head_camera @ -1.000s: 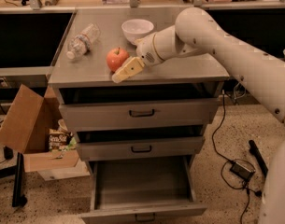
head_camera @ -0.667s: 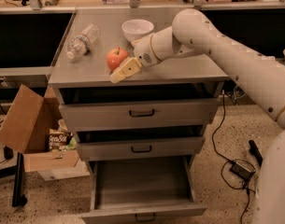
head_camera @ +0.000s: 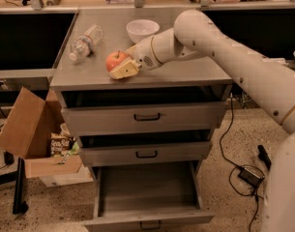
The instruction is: Place apple into bottom drawer
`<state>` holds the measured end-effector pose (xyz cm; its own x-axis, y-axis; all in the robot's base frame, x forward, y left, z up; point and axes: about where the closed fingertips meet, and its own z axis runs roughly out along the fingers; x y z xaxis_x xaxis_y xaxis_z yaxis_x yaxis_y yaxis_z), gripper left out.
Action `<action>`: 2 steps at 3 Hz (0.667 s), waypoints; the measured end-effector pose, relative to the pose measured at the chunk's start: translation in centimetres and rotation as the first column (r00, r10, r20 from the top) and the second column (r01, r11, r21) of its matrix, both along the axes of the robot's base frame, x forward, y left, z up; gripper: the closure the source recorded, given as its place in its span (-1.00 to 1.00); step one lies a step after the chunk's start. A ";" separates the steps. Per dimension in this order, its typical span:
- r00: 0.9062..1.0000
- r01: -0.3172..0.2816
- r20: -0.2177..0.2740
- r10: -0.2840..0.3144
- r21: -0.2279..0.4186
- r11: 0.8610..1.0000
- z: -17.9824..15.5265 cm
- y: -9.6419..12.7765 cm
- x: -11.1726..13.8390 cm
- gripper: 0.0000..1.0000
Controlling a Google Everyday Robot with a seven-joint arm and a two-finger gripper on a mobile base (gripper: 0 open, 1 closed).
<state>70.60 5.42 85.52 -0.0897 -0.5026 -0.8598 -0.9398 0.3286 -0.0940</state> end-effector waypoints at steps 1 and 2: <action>0.997 -0.054 0.054 0.054 -0.001 0.999 2.3 0.4 -2.3 0.60; 0.989 -0.118 0.090 0.120 -0.031 0.993 5.3 -0.1 -7.7 1.00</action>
Offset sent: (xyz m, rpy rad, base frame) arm -0.1361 -0.0112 0.0829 -0.0566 -0.1254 0.1846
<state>62.94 5.32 90.79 0.0501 -0.5269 -0.8485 -0.9591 0.2115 -0.1880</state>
